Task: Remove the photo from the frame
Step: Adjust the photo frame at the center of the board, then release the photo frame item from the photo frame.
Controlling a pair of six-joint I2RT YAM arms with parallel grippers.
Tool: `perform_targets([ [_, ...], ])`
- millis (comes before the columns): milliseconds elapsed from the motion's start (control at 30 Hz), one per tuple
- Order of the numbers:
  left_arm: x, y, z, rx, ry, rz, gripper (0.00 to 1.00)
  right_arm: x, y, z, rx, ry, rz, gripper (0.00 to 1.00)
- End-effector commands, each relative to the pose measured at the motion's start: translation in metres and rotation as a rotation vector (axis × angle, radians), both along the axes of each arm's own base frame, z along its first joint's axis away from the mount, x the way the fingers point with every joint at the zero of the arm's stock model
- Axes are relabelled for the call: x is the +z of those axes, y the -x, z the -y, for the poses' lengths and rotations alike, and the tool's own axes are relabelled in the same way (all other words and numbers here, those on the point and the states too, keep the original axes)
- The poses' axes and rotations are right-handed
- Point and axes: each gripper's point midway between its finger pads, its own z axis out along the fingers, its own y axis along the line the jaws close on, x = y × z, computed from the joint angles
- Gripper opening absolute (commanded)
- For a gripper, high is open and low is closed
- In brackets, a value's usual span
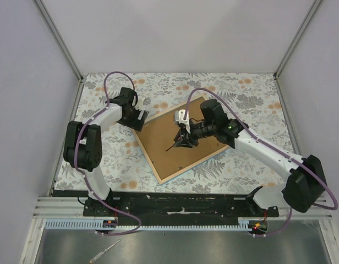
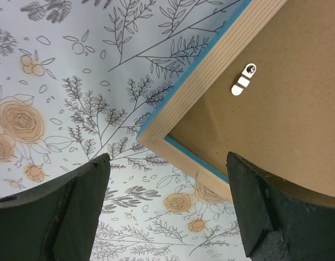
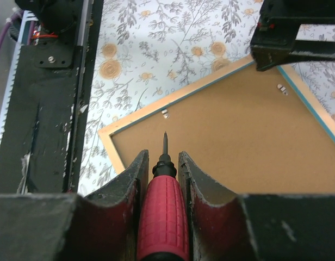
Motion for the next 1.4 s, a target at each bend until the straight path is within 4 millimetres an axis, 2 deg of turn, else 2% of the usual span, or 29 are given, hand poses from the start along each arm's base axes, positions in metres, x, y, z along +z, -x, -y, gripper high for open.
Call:
perform_targets([
  [0, -0.018, 0.009, 0.004, 0.029, 0.065, -0.072, 0.92, 0.024, -0.026, -0.034, -0.019, -0.054, 0.101, 0.0],
  [200, -0.034, 0.006, -0.001, 0.059, 0.084, -0.105, 0.88, 0.006, -0.027, -0.06, -0.021, -0.027, 0.101, 0.0],
  [667, -0.041, 0.001, 0.002, 0.076, 0.152, -0.122, 0.73, -0.045, -0.048, -0.087, -0.203, 0.042, 0.011, 0.0],
  [933, -0.04, 0.0, 0.003, 0.081, 0.191, -0.114, 0.66, -0.055, -0.028, -0.092, -0.133, 0.062, -0.051, 0.0],
  [1133, -0.037, -0.001, 0.007, 0.079, 0.214, -0.108, 0.63, -0.071, -0.024, -0.092, -0.109, 0.09, -0.071, 0.0],
  [1367, -0.038, 0.002, 0.007, 0.084, 0.224, -0.108, 0.58, -0.076, -0.014, -0.096, -0.069, 0.103, -0.091, 0.0],
])
